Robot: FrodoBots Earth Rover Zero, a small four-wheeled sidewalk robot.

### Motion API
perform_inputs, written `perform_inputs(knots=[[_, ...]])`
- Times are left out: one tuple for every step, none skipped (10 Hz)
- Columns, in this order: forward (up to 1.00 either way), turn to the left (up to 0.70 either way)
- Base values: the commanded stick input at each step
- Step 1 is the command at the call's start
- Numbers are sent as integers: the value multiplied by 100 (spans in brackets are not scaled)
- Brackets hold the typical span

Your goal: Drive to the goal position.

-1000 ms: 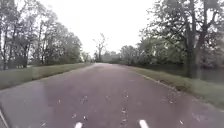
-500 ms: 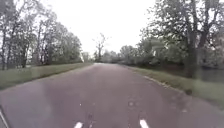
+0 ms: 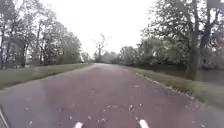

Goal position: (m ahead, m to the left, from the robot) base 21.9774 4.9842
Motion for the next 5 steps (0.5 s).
perform_inputs(knots=[[70,23],[70,35],[70,21],[70,0],[70,0]])
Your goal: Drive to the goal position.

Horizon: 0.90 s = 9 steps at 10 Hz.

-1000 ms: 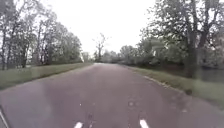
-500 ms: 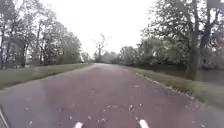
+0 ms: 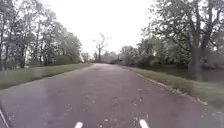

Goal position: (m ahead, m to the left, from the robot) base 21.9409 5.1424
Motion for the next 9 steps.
perform_inputs(knots=[[70,0],[70,0],[70,0],[70,0],[70,0],[70,0],[70,30],[70,35],[70,35]])
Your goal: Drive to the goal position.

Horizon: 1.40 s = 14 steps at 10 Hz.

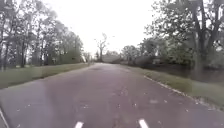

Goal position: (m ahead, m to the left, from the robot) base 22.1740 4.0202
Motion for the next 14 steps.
perform_inputs(knots=[[70,22],[70,6],[70,0],[70,0],[70,0],[70,0],[70,0],[70,0],[70,0],[70,0],[70,0],[70,0],[70,0],[70,0]])
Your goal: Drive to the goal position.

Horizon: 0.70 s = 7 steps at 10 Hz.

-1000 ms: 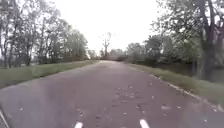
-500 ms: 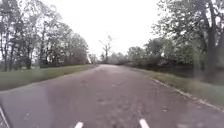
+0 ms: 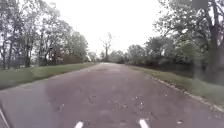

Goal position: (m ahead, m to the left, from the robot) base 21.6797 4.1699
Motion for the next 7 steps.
perform_inputs(knots=[[70,0],[70,0],[70,0],[70,0],[70,0],[70,0],[70,0]])
